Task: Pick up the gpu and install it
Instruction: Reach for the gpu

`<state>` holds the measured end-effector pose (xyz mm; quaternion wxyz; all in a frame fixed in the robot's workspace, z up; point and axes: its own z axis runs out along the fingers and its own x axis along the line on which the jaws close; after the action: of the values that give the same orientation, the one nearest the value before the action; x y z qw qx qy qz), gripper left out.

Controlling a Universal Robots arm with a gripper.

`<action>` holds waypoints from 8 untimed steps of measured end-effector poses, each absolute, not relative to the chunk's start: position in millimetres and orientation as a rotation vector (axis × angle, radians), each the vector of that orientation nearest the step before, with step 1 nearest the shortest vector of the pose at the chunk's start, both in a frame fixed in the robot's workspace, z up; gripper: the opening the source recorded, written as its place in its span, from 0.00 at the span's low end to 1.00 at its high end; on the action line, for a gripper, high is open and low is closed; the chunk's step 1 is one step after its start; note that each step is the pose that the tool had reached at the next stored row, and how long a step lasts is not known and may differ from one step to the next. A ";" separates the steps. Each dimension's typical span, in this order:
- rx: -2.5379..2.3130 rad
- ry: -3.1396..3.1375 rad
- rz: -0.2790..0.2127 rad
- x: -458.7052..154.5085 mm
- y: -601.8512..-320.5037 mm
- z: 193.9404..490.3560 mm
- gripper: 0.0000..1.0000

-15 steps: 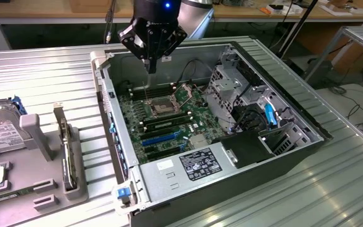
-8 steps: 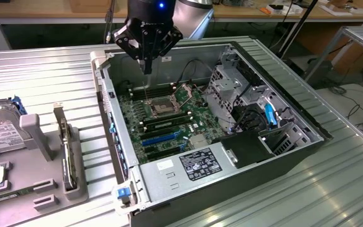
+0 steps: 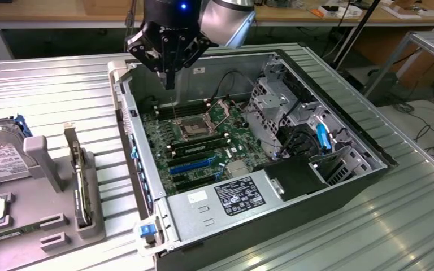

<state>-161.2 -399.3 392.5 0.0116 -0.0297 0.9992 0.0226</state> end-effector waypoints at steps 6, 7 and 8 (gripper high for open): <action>-0.092 3.116 0.070 -170.0 -399.3 392.3 0.11; -0.092 3.116 0.070 -170.8 -399.3 392.3 0.11; -0.092 3.116 0.070 -171.8 -399.3 392.3 0.11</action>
<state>-171.8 -399.3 392.3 0.0116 -0.0296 0.9992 0.0225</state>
